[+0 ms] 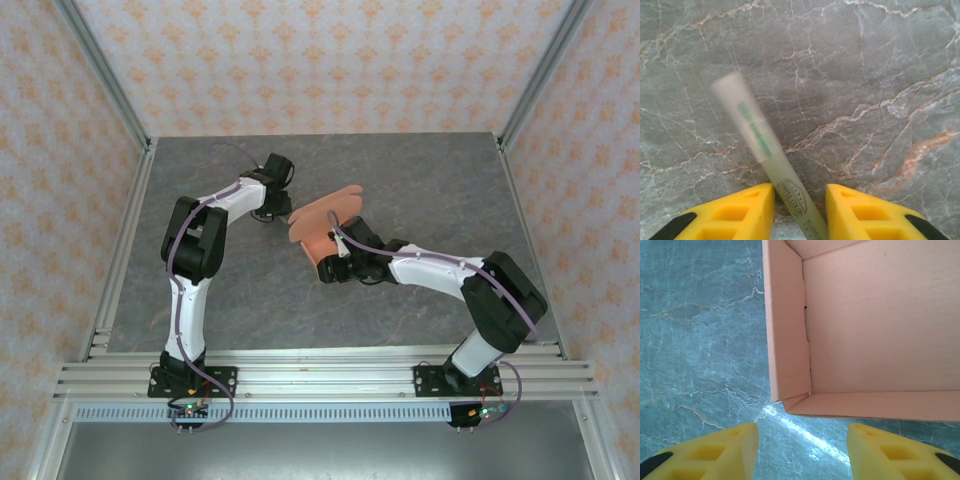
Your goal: Fold the paper box
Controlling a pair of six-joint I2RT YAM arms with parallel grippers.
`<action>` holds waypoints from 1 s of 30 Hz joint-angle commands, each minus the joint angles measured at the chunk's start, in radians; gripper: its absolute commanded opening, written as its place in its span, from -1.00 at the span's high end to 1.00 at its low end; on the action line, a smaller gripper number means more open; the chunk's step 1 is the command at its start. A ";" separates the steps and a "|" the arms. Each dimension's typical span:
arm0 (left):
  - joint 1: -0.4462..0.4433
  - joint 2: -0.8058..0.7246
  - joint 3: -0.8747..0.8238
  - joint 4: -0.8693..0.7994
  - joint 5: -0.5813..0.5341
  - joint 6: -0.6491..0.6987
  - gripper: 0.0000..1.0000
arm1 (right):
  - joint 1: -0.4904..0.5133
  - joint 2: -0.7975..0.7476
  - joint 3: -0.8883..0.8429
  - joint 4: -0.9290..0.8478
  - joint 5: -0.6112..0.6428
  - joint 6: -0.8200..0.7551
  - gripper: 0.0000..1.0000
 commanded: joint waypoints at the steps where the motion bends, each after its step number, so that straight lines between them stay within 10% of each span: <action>1: -0.003 0.009 -0.003 -0.096 -0.035 0.041 0.47 | 0.003 -0.054 0.017 -0.036 0.039 -0.024 -0.01; 12: 0.029 -0.077 -0.053 -0.040 -0.052 0.065 0.83 | -0.014 -0.173 0.061 -0.160 0.093 -0.054 -0.08; 21: 0.026 -0.515 -0.301 0.008 -0.071 0.051 0.86 | -0.112 -0.245 0.192 -0.354 0.055 -0.075 -0.16; 30: -0.272 -0.972 -0.432 -0.030 -0.078 0.220 0.86 | -0.322 -0.252 0.256 -0.442 0.004 -0.108 -0.16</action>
